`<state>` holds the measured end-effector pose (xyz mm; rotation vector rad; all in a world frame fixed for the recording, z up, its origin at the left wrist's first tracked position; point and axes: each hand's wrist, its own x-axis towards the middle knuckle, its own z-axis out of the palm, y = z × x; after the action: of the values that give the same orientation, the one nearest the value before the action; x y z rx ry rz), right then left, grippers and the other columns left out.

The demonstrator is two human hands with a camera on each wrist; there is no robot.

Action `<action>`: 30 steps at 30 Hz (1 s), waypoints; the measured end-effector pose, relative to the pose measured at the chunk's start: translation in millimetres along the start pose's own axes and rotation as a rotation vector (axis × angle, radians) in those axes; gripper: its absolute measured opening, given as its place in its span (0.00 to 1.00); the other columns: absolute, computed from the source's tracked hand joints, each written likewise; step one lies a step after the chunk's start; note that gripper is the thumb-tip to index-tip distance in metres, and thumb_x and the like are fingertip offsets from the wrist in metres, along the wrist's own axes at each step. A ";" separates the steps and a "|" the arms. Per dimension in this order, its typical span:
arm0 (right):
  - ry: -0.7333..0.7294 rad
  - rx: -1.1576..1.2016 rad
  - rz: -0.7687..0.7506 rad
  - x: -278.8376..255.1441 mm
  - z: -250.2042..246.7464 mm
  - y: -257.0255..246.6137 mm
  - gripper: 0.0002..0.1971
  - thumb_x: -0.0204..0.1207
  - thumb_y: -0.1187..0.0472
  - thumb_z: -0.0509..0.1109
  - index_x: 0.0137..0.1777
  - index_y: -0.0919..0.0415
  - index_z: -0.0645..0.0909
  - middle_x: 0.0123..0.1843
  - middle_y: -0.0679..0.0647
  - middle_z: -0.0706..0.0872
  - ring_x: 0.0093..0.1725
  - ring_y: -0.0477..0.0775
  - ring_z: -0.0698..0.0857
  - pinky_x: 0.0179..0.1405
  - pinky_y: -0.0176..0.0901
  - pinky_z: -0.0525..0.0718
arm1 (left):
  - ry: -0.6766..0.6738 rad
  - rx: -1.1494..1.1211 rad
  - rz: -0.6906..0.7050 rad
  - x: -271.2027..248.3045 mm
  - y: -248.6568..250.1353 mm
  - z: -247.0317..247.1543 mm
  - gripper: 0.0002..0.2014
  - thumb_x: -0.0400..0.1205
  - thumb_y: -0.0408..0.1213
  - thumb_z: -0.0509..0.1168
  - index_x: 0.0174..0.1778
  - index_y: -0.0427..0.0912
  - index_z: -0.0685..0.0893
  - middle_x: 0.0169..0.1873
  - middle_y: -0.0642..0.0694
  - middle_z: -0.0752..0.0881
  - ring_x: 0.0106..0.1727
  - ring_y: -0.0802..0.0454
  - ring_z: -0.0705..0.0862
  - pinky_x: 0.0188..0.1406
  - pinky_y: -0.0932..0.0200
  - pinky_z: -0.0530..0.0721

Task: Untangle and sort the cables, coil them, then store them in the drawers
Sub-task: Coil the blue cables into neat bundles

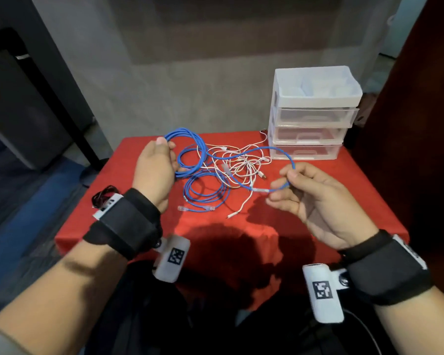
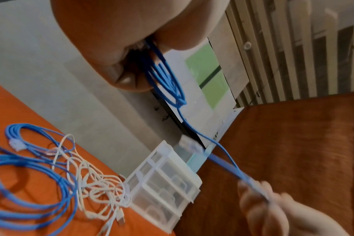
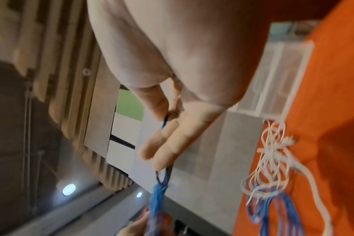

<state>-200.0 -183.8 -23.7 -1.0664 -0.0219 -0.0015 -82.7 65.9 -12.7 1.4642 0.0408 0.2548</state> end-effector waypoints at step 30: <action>0.051 -0.420 -0.266 8.8 55.2 48.7 0.10 0.78 0.72 0.75 0.57 0.67 0.92 0.53 0.49 0.95 0.50 0.36 0.89 0.46 0.26 0.81 | -0.220 -0.603 -0.567 -71.1 2.8 50.4 0.14 0.94 0.43 0.48 0.47 0.42 0.73 0.38 0.37 0.89 0.37 0.45 0.89 0.41 0.50 0.87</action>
<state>-191.6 -111.9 -39.5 -1.4758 -0.1214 -0.2837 -143.1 3.1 -13.4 0.8245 0.1817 -0.3367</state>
